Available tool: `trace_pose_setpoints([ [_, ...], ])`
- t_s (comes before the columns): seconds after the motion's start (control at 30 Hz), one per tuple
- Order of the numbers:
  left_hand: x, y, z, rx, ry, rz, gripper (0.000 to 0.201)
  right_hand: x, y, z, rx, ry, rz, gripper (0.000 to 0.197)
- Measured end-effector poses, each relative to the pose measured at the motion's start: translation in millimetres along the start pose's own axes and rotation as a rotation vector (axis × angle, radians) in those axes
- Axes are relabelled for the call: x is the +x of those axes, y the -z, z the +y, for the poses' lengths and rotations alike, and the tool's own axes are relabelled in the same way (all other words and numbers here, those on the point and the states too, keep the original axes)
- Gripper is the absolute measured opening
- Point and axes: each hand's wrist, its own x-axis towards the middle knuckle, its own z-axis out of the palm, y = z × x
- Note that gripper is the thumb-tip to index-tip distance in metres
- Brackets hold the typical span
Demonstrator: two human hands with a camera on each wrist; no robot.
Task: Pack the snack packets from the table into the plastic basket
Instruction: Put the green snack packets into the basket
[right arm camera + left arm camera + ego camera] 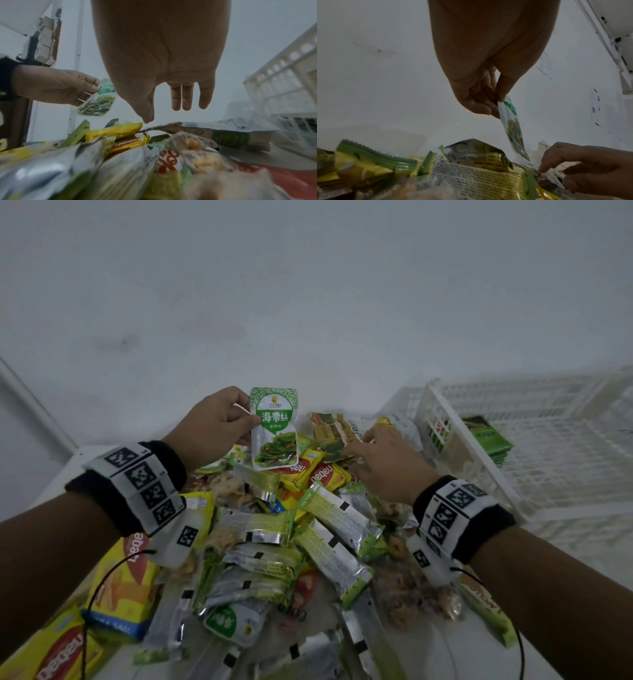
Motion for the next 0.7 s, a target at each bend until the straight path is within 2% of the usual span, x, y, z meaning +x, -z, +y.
trace_pose_setpoints([
  [0.17, 3, 18, -7, -0.005, 0.021, 0.041, 0.017, 26, 7, -20, -0.078, 0.116, -0.184, 0.055],
  [0.27, 3, 30, -11, -0.017, 0.027, 0.067, 0.016, 37, 8, -26, -0.175, 0.036, -0.296, 0.067],
  [0.43, 4, 58, -17, 0.006, 0.024, 0.141, 0.018, 49, 22, -25, -0.232, -0.011, -0.343, 0.048],
  [0.53, 5, 73, -24, 0.008, 0.027, 0.168, 0.020, 59, 24, -36, -0.239, -0.025, -0.247, 0.028],
  [0.63, 3, 88, -32, 0.012, 0.035, 0.198, 0.021, 66, 22, -62, -0.306, 0.001, -0.038, 0.013],
  [0.7, 2, 98, -38, 0.014, 0.041, 0.215, 0.021, 72, 21, -82, -0.348, 0.004, 0.072, 0.012],
])
